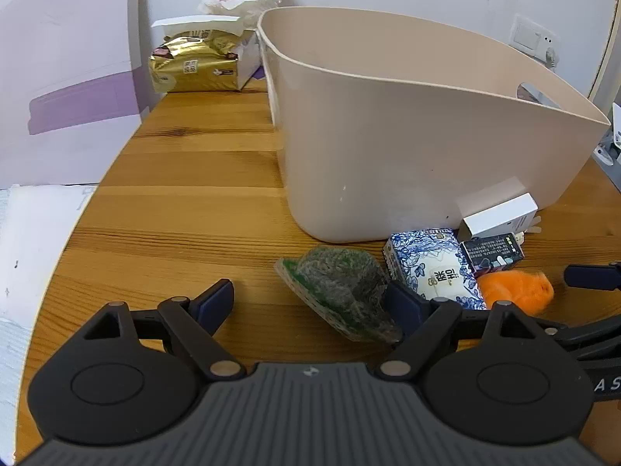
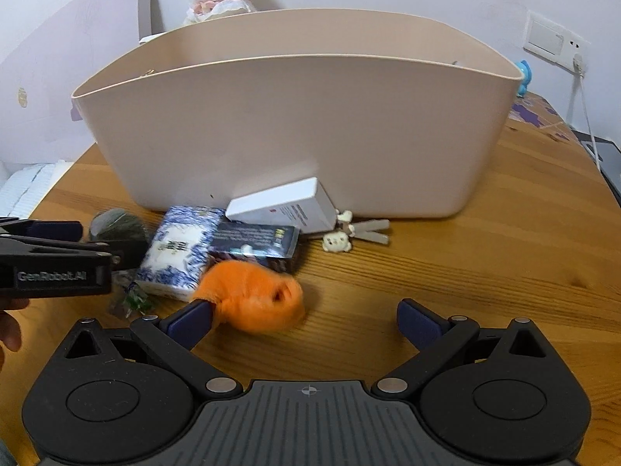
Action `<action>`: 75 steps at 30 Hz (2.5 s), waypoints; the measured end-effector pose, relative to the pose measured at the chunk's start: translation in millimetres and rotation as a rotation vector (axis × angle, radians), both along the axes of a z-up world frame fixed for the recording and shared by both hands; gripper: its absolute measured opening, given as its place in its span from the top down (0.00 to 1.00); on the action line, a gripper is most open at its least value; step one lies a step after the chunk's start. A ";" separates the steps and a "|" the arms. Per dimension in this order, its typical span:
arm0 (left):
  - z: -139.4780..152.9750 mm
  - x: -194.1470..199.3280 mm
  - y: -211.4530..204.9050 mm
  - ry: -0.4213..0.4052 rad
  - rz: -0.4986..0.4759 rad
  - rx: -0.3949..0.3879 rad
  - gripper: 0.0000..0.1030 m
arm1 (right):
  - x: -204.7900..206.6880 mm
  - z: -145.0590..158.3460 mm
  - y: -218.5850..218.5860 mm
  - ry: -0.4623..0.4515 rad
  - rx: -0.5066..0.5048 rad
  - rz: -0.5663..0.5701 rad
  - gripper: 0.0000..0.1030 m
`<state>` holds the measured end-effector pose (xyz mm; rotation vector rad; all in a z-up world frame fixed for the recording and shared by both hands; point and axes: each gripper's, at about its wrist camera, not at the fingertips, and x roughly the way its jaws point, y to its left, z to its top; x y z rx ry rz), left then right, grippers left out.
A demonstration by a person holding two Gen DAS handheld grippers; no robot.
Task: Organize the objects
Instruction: 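Move both tools back to the table toward the mesh bag and orange cloth, then grasp the green mesh bag with the left tool while the right tool grasps the orange cloth, then lift both items over the basket and open both tools to release them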
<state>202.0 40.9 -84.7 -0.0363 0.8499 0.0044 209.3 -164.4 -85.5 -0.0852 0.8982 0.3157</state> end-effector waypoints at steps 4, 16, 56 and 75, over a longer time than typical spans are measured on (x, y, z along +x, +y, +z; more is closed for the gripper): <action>-2.1 0.4 -0.6 -0.017 -0.010 -0.001 0.16 | 0.5 -1.6 2.5 -0.014 -0.009 0.010 0.13; 1.4 -8.0 -8.8 -0.055 -0.100 -0.051 0.62 | -11.3 6.3 7.1 -0.013 0.003 0.046 0.87; 92.5 -89.2 -5.1 -0.289 -0.077 -0.001 0.76 | -84.4 117.4 -58.7 -0.308 0.081 -0.092 0.89; 123.2 -23.6 -26.1 -0.381 -0.094 0.071 0.76 | -15.9 139.3 -53.2 -0.388 0.101 -0.123 0.89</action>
